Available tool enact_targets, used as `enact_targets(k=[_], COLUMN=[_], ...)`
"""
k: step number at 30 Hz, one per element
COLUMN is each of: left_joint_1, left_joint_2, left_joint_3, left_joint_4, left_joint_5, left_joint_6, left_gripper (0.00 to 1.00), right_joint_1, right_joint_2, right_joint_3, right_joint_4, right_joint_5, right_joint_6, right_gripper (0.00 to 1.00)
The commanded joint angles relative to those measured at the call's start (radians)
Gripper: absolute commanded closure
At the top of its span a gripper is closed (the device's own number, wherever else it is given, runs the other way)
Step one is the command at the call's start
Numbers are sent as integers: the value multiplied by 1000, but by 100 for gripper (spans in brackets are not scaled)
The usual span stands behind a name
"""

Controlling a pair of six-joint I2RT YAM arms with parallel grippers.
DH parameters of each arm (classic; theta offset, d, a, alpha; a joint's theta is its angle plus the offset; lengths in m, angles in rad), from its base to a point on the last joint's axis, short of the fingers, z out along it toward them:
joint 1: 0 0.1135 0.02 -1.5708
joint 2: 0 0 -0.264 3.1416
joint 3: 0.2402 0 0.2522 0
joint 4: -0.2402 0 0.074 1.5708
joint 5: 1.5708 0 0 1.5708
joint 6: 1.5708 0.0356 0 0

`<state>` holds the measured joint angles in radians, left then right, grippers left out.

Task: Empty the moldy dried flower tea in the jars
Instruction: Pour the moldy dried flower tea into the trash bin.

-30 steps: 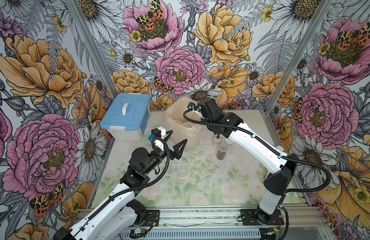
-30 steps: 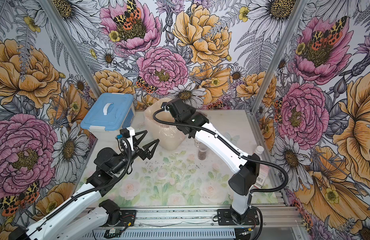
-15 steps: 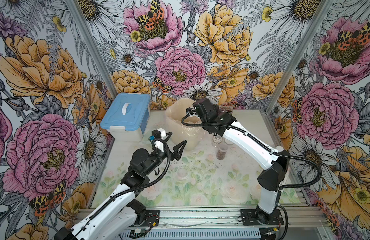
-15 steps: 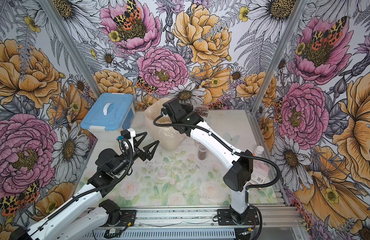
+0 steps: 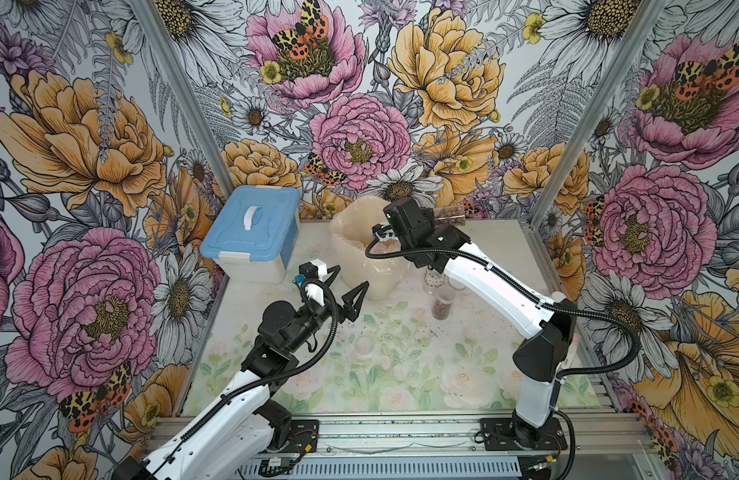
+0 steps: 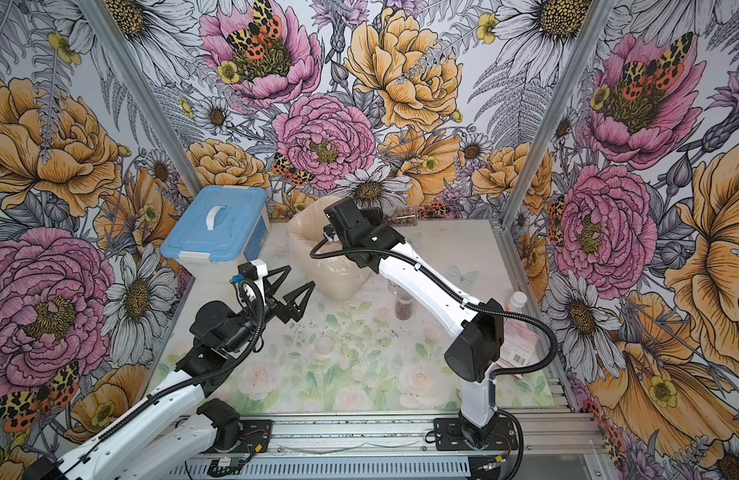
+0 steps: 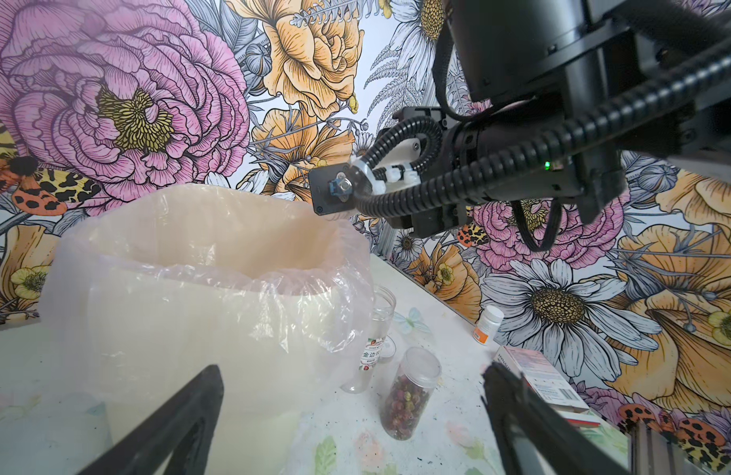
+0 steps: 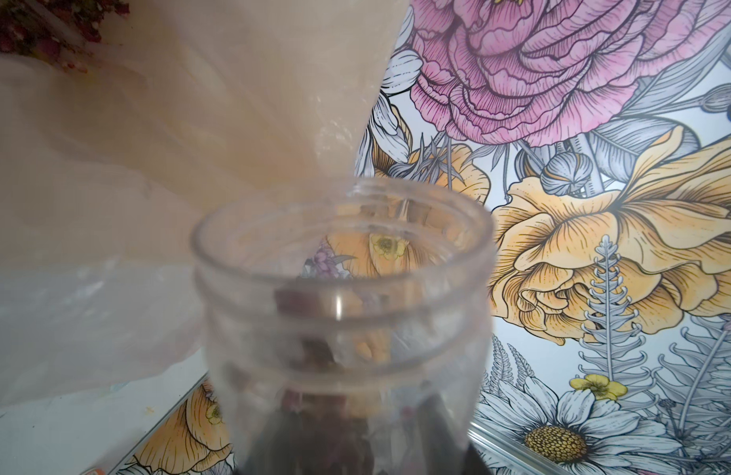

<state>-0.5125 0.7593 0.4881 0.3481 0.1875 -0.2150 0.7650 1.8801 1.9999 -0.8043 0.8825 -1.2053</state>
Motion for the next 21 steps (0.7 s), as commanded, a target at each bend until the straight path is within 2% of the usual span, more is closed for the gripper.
enact_targets(k=[1, 5, 8, 21], left_joint_1=[15, 25, 32, 52], left_joint_2=[-18, -23, -26, -44], left_joint_3=[-22, -34, -42, -81], left_joint_4=[38, 57, 73, 126], left_joint_5=[1, 11, 15, 23], left_joint_6=[-20, -33, -34, -62], left_gripper=[2, 1, 1, 1], right_joint_1=[-2, -3, -3, -13], right_joint_2=[19, 29, 34, 62], right_joint_3=[14, 15, 12, 16], right_joint_4=[7, 7, 7, 12], right_joint_5=[7, 3, -3, -10], right_joint_6=[-68, -102, -124, -184], right_gripper=[88, 87, 83, 84])
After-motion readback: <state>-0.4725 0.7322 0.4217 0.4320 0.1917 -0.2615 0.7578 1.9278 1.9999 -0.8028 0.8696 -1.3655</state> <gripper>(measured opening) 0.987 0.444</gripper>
